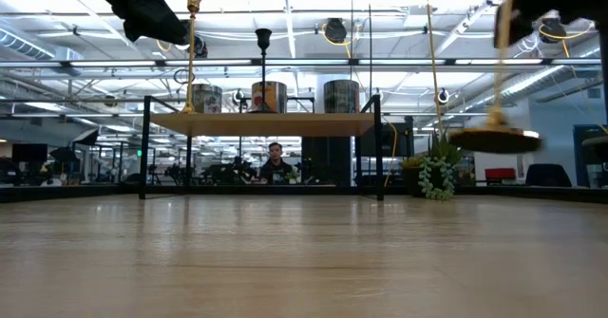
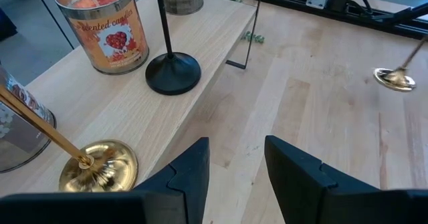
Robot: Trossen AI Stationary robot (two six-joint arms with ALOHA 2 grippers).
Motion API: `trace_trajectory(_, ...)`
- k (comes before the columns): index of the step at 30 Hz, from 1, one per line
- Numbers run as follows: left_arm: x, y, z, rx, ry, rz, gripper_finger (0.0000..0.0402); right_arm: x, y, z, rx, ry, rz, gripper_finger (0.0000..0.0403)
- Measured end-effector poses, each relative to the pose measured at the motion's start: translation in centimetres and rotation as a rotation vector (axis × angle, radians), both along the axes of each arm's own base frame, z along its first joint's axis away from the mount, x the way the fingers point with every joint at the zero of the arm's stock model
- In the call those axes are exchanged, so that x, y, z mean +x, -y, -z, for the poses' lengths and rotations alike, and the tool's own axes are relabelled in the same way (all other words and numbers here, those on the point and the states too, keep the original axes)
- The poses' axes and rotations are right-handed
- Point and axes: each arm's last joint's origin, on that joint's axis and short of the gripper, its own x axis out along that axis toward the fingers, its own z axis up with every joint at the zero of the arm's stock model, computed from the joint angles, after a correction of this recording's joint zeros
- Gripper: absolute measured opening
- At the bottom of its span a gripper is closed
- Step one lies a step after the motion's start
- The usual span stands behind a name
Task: Pick & Place candle stick holders
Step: Put the golden candle holder on the shelf
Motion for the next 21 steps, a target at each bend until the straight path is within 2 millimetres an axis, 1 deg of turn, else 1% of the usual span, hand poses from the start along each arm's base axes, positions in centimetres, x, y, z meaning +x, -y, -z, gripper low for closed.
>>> trace_trajectory(3,0.0,0.0,0.0,0.000,0.001,0.000,0.0150,1.7,0.6,-1.3,-0.100,0.010,0.093,0.0009)
trace_trajectory(5,0.0,0.0,0.0,0.000,0.000,0.000,0.0150,3.2,0.9,-2.6,-0.151,0.010,0.147,0.0008)
trace_trajectory(7,0.0,0.0,0.0,0.000,0.001,0.000,0.0150,4.8,1.4,-4.5,-0.160,0.020,0.193,0.0008)
trace_trajectory(10,0.0,0.0,0.0,0.000,0.001,0.000,0.0150,7.1,2.6,-8.0,-0.089,0.011,0.290,0.0008)
trace_trajectory(13,0.0,0.0,0.0,0.000,0.001,0.000,0.0150,9.2,5.0,-10.8,-0.080,-0.068,0.432,0.0008)
trace_trajectory(16,0.0,0.0,0.0,0.000,0.000,0.000,0.0150,10.5,8.0,-13.0,-0.039,-0.126,0.534,0.0008)
trace_trajectory(18,0.0,0.0,0.0,0.000,0.000,0.000,0.0150,11.1,10.1,-13.8,-0.025,-0.123,0.574,0.0008)
trace_trajectory(21,0.0,0.0,0.0,0.000,0.001,0.000,0.0150,11.6,13.0,-13.8,0.007,-0.112,0.573,0.0008)
